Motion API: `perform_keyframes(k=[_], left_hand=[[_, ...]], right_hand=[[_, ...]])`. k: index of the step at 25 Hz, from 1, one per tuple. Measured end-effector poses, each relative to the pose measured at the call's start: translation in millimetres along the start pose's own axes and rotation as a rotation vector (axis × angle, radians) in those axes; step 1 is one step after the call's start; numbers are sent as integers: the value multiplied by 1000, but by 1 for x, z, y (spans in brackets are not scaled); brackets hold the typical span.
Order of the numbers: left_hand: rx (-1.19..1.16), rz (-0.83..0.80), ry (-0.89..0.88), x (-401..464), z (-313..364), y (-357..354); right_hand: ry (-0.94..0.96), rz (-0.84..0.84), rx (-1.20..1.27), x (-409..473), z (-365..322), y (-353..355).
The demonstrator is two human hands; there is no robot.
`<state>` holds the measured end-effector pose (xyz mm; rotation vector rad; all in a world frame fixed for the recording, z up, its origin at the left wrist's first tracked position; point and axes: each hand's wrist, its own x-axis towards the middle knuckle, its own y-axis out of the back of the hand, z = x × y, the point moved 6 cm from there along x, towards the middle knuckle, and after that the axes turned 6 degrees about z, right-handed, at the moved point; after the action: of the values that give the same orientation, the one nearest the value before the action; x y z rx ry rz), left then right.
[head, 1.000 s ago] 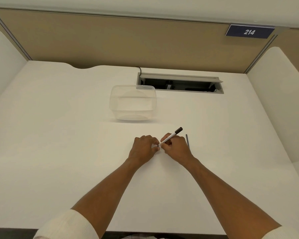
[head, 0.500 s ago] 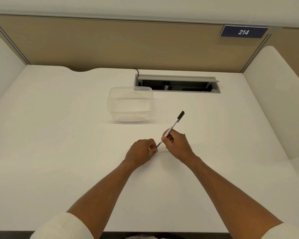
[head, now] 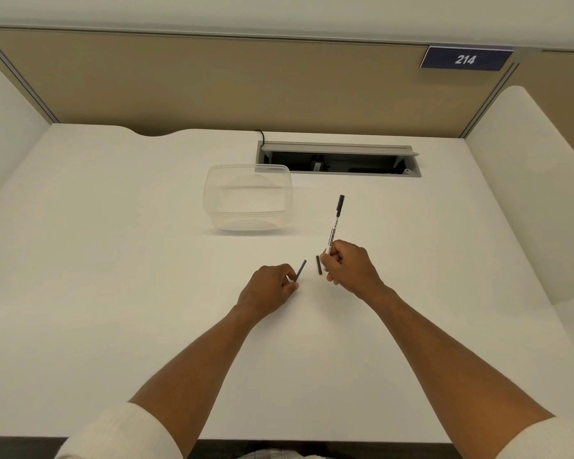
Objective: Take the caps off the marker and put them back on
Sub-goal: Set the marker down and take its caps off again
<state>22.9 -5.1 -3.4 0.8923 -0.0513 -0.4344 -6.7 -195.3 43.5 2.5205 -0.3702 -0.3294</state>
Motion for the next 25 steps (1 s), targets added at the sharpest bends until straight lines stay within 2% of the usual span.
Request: perform_keyframes(k=[5,13,19,25], left_hand=[[-10,65,79,7,5,0],[7,144,215,10,9,-6],[130,169,196,11,23,-9],[127,175,216,10,23,-10]], right_hand=[[-91,-64,-89,-7,23,0],[-67,-80,-177,-22,39,-11],[-70,-113,-178,-27,46,-21],[-72,-112,-197,-28,48,-18]])
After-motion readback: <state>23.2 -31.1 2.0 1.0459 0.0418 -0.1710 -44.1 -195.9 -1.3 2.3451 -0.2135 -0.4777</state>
